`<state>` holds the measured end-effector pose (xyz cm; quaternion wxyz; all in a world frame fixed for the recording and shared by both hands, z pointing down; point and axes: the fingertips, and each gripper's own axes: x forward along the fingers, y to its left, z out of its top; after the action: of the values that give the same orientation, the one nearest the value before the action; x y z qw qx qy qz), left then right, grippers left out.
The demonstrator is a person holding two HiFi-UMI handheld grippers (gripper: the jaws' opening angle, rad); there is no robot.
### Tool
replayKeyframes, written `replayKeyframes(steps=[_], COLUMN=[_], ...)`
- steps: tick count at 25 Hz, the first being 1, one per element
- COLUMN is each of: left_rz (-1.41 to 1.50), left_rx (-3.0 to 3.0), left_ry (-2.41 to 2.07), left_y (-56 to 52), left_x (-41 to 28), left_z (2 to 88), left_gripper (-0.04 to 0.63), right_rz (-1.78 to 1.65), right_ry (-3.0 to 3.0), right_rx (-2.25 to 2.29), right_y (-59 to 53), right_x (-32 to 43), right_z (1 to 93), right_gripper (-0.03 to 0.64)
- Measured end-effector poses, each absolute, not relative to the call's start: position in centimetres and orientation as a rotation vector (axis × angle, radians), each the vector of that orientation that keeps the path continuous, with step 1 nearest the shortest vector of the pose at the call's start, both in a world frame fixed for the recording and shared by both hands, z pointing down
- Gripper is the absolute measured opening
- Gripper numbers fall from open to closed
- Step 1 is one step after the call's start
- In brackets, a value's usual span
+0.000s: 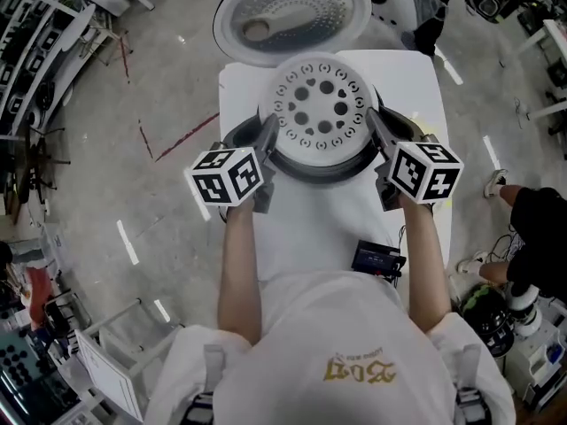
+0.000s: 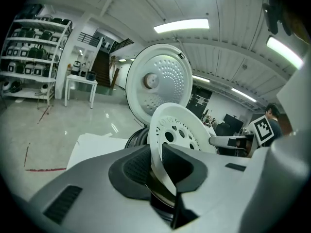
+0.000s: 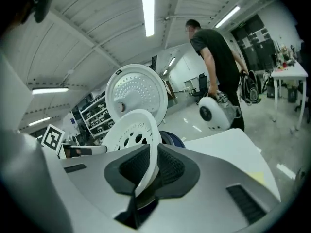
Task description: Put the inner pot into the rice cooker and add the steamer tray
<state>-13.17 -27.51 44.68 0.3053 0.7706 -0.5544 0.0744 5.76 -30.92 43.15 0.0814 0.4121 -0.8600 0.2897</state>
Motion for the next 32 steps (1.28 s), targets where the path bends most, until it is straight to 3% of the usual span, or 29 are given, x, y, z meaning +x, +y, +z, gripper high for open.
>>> replayKeyframes(steps=[7, 12, 20, 27, 32], left_rz=[0.408, 0.206, 0.257, 0.603, 0.694], left_rx=[2.086, 2.022, 2.015, 2.077, 2.108], left_ry=[-1.550, -1.451, -1.397, -1.512, -1.551], left_y=[-27.4, -28.0, -27.1, -27.2, -27.6], left_x=[-12.7, -12.8, -12.8, -12.2, -12.0], left_z=[45.7, 44.8, 44.2, 46.1, 46.3], left_gripper=[0.121, 0.083, 0.087, 0.158, 0.183], right_rz=[0.712, 1.024, 0.971, 0.765, 0.553], right_ry=[-2.525, -2.591, -2.552, -2.474, -2.388], right_rx=[1.243, 1.179, 1.179, 1.212, 1.227], right_y=[-31.1, -31.4, -30.5, -30.8, -31.0], right_x=[5.9, 6.2, 6.0, 5.8, 5.4], right_z=[44.2, 43.3, 42.4, 44.3, 45.4], right_gripper=[0.074, 0.044, 0.049, 0.071, 0.127])
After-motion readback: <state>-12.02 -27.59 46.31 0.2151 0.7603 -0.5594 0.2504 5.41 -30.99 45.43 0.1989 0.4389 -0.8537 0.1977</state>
